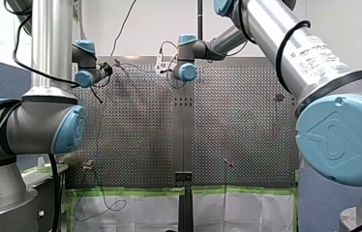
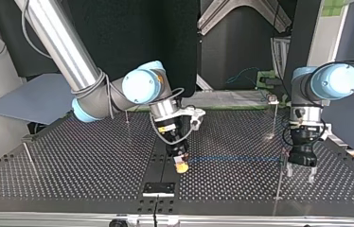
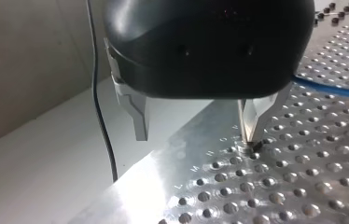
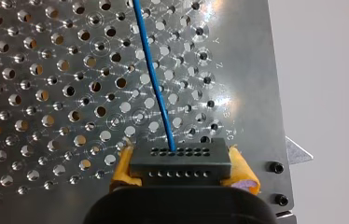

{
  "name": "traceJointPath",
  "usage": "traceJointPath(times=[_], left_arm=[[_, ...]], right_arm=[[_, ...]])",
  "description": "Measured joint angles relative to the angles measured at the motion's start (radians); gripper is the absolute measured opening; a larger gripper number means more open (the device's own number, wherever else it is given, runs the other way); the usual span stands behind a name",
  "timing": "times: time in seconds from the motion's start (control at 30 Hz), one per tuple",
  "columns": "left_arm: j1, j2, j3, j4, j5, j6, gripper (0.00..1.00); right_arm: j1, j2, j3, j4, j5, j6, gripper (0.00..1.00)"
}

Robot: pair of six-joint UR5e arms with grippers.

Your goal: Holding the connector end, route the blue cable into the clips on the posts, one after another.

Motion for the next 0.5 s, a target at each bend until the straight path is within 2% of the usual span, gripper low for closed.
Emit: traceJointPath(times=[0.33,0.5], left_arm=[[-0.001,0.005,0.000,-0.096,-0.084,0.093,1.00],[0.000,0.028,0.000,-0.142,-0.104,0.139,1.00]], right_arm=[[-0.007,0.001,0.000,0.002,0.001,0.000,0.00],[-0.013,0.003,0.000,0.000,0.001,0.001,0.00]])
